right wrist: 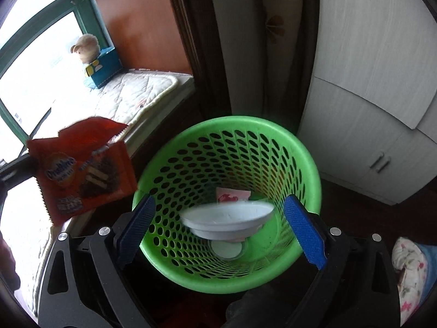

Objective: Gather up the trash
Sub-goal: 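Drop the lid and wrapper into the green basket with both grippers, then grasp the crumpled tissue with the left gripper while the right grasps the clear plastic box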

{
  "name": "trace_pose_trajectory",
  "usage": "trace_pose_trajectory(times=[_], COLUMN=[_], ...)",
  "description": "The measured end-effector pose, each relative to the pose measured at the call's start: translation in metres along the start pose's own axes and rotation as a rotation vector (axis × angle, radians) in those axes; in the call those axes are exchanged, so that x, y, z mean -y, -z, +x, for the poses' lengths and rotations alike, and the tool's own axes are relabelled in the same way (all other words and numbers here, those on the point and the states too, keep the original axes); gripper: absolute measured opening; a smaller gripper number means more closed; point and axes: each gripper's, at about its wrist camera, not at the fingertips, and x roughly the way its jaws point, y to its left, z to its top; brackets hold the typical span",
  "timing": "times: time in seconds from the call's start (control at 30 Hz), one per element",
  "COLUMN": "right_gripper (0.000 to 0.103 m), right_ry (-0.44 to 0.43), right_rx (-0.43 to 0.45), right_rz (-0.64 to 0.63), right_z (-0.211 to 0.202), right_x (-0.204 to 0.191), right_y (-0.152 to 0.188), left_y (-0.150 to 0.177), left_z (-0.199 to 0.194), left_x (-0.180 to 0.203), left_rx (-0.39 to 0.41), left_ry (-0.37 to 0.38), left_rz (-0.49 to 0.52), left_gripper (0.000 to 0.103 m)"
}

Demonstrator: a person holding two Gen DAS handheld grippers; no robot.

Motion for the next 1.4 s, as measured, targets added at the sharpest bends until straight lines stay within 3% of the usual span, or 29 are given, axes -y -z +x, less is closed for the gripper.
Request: trace_pose_trajectory(times=[0.63,0.67,0.73,0.77,0.93,1.07,1.13,1.2,1.4], right_gripper=[0.094,0.094,0.094,0.094,0.094,0.094,0.094,0.094,0.094], right_ry=[-0.023,-0.023,-0.025,-0.027,-0.038,-0.046,-0.053,-0.062,-0.091], right_rx=[0.083,0.081,0.081,0.08,0.079,0.078,0.075,0.071,0.062], right_rz=[0.053,0.054,0.058,0.059,0.06,0.05,0.044,0.037,-0.006], right_z=[-0.04,-0.04,-0.04,-0.04,-0.041,-0.04,-0.039,-0.038,-0.032], right_x=[0.025,0.026,0.027,0.027,0.024,0.019,0.014,0.008,-0.018], right_y=[-0.002,-0.002,-0.001,-0.001,-0.001,-0.002,-0.003,-0.004,-0.011], left_y=[0.005,0.005,0.008,0.009,0.012,0.014,0.016,0.017,0.023], left_z=[0.08,0.08,0.082,0.081,0.073,0.056,0.048,0.037,0.001], left_x=[0.027,0.027,0.027,0.027,0.021,0.011,0.004,-0.004,-0.032], left_rx=[-0.144,-0.148,-0.156,-0.15,-0.14,-0.121,-0.105,-0.088,-0.046], left_ry=[0.066,0.065,0.062,0.048,0.03,-0.043,-0.063,-0.108,-0.266], left_rz=[-0.053,-0.054,-0.061,-0.063,-0.082,-0.094,-0.105,-0.108,-0.117], left_gripper=[0.003,0.005,0.023,0.042,0.048,0.067,0.069,0.079,0.083])
